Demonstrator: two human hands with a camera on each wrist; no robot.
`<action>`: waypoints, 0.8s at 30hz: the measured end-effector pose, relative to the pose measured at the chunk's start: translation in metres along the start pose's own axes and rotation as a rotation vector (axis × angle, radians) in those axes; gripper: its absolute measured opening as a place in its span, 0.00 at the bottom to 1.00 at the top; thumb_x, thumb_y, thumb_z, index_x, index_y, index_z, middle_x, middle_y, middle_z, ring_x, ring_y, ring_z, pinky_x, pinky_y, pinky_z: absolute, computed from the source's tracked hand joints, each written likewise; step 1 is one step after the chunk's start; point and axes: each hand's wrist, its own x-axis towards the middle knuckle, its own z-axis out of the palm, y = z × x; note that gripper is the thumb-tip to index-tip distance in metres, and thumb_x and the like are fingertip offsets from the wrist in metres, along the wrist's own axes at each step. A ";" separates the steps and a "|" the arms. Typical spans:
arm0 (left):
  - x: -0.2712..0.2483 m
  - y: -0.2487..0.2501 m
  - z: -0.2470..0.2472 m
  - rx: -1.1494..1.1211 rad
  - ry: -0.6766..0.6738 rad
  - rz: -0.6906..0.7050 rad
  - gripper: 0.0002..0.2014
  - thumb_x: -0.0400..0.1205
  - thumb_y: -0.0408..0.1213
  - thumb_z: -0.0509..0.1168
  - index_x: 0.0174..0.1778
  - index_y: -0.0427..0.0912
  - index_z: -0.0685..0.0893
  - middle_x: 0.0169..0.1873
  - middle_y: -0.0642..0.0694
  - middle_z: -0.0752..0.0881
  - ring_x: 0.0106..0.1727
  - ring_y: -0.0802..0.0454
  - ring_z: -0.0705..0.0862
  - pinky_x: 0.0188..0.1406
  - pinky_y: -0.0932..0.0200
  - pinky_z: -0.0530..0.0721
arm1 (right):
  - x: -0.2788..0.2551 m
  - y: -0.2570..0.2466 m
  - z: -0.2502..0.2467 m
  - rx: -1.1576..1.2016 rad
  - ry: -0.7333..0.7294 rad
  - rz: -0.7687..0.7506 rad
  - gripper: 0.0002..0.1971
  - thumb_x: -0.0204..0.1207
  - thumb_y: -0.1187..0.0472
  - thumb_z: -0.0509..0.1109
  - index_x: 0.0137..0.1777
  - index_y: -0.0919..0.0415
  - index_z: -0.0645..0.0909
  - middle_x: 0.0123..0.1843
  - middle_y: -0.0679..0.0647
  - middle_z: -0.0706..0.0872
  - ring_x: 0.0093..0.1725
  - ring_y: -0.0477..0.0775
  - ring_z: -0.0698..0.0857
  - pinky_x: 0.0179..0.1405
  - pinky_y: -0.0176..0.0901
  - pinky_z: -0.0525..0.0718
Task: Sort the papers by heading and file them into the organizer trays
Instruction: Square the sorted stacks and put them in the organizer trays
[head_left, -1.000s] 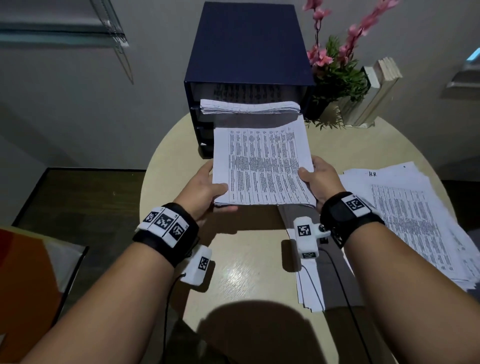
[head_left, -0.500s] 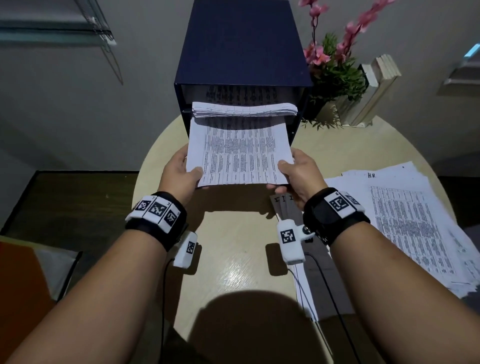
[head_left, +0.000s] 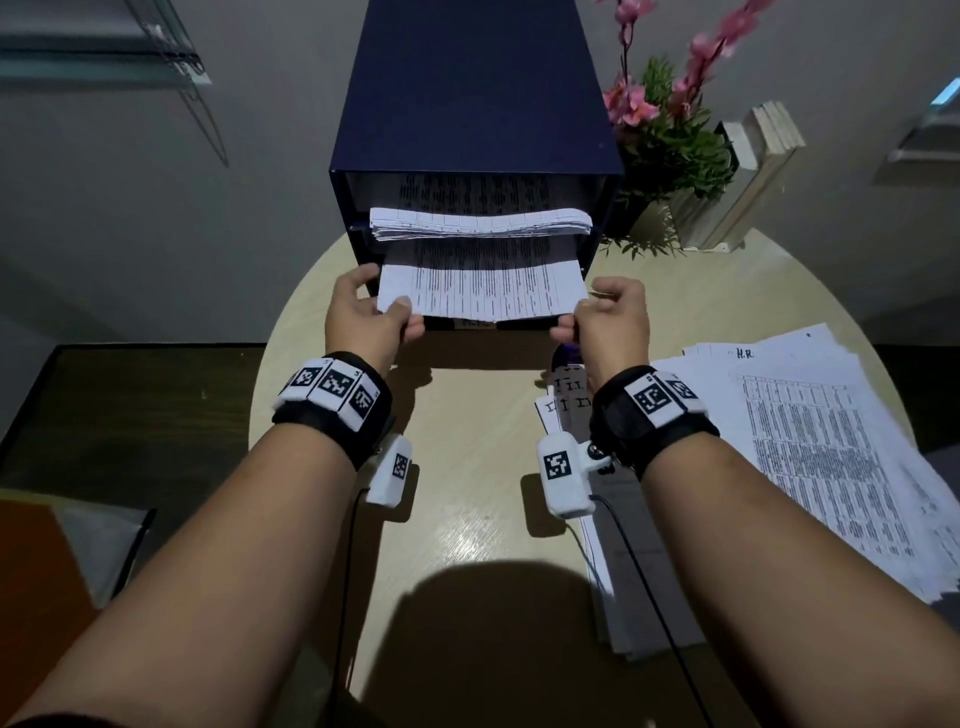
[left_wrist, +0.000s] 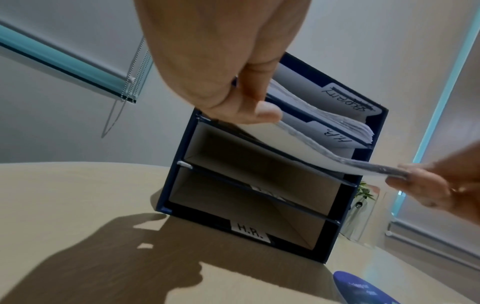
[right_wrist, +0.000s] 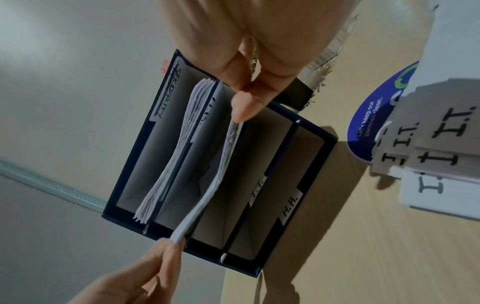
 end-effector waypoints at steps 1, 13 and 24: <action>0.000 0.001 0.001 -0.022 0.017 0.009 0.16 0.84 0.26 0.66 0.65 0.45 0.76 0.48 0.41 0.85 0.41 0.52 0.91 0.47 0.60 0.90 | 0.001 0.000 0.001 0.032 -0.022 -0.006 0.14 0.81 0.75 0.58 0.59 0.59 0.76 0.51 0.59 0.86 0.39 0.51 0.91 0.43 0.38 0.88; 0.019 0.006 0.025 -0.051 -0.052 -0.063 0.27 0.82 0.27 0.66 0.79 0.34 0.70 0.66 0.40 0.84 0.65 0.52 0.84 0.73 0.53 0.78 | 0.019 0.004 0.007 -0.346 -0.391 -0.122 0.29 0.84 0.75 0.59 0.84 0.66 0.60 0.88 0.53 0.53 0.85 0.49 0.60 0.71 0.23 0.60; -0.029 -0.021 0.033 0.159 -0.014 -0.043 0.21 0.84 0.33 0.62 0.73 0.54 0.75 0.68 0.52 0.76 0.57 0.63 0.82 0.70 0.54 0.79 | 0.021 0.020 -0.067 -0.642 -0.186 -0.197 0.18 0.83 0.69 0.63 0.70 0.58 0.81 0.70 0.54 0.78 0.69 0.52 0.79 0.66 0.36 0.74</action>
